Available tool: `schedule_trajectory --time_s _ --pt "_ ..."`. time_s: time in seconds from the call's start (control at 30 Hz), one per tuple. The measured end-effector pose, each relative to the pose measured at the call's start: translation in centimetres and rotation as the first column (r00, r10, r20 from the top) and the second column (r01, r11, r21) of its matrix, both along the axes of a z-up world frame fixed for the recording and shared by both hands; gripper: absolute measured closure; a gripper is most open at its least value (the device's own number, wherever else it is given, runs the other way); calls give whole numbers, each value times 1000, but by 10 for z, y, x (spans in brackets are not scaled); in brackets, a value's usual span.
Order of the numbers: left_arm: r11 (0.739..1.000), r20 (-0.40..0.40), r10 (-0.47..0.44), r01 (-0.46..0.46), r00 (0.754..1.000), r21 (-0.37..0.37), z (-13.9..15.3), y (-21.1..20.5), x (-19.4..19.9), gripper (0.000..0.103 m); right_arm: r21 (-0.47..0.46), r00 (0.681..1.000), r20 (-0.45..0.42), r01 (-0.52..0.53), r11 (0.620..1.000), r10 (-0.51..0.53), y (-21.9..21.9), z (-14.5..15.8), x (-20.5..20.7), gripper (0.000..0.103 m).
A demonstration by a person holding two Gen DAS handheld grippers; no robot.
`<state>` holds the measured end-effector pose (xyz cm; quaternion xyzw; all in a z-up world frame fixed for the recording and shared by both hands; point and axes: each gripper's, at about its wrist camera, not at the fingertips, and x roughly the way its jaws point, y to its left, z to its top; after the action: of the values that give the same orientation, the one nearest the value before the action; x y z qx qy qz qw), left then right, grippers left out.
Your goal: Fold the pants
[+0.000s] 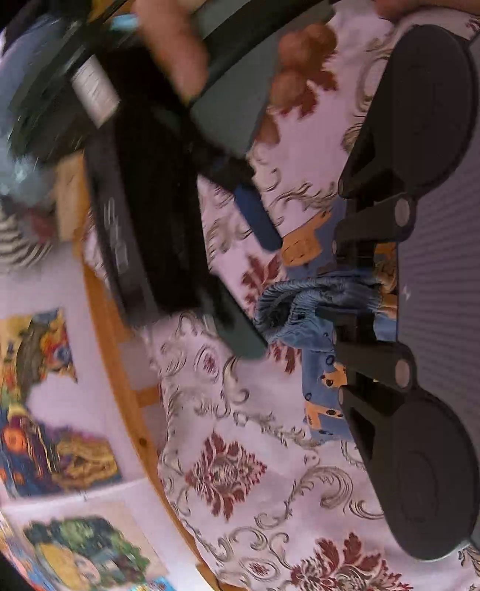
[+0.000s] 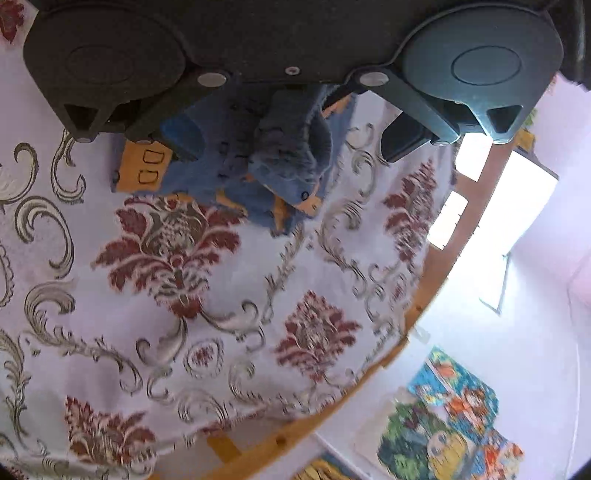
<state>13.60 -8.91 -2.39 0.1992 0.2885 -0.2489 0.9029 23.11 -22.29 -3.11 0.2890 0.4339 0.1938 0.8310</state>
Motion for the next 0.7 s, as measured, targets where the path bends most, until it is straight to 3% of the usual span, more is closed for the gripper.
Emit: schedule_trajectory --time_s 0.03,0.13,0.2,0.3,0.5,0.7 --pt "1000 8 -5 5 1000 21 -4 -4 -3 86 -4 1000 -3 -3 1000 3 1 -3 1 3" --pt "998 30 -13 11 999 64 -10 -13 -11 86 -24 1000 -11 1 1000 -2 4 -7 3 22" --pt "997 42 -6 3 999 77 -10 -17 -14 86 -26 1000 -4 5 1000 -5 5 -7 2 42" --pt "997 61 25 -30 998 76 -4 -24 -15 86 -35 1000 21 -2 999 2 4 -1 1 60" --pt "995 94 30 -39 995 96 -4 -42 -11 85 -106 997 67 -21 994 28 -3 4 1 69" --pt "994 44 14 -19 999 105 -31 -58 -4 83 -139 998 58 -23 990 32 -19 -28 -2 78"
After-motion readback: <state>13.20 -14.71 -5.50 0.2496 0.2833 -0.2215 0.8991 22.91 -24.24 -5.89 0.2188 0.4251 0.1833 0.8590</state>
